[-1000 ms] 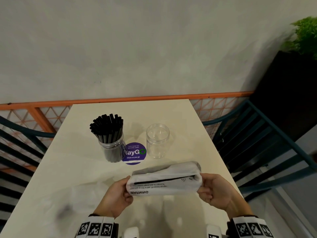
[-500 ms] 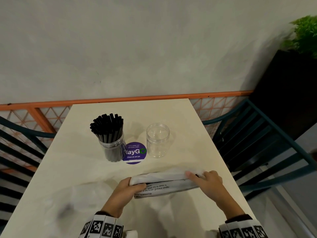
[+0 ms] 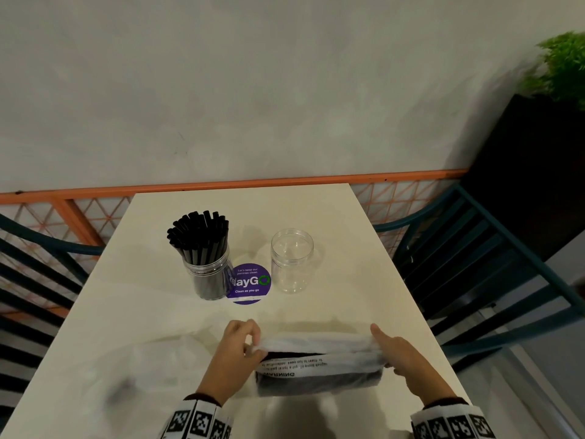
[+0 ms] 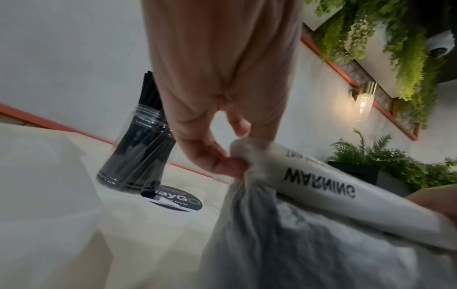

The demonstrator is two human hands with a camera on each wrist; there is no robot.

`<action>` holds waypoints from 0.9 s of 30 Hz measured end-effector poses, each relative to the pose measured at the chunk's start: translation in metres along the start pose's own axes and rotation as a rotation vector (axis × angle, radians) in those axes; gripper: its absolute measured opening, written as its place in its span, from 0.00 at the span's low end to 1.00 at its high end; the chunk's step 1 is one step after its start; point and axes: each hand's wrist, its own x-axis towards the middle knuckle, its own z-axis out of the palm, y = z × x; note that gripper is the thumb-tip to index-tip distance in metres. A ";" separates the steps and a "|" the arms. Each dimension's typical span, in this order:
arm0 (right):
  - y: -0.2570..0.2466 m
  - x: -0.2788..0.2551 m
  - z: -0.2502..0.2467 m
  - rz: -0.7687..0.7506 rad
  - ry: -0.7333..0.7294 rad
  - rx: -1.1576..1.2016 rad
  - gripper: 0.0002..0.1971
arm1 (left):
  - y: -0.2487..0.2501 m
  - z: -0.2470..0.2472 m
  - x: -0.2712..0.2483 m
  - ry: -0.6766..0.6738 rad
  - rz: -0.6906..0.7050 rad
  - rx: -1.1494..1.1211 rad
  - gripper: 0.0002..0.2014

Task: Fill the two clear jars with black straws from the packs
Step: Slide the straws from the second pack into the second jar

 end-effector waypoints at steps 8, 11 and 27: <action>0.007 0.006 0.012 -0.565 0.291 -0.516 0.08 | -0.007 0.013 0.007 -0.035 0.095 0.113 0.28; 0.001 0.001 0.021 -0.951 0.021 -0.597 0.03 | -0.001 0.020 0.008 0.039 0.069 0.142 0.16; -0.016 -0.006 0.028 -0.707 -0.124 -1.052 0.40 | 0.002 -0.002 0.002 -0.253 -0.066 0.141 0.31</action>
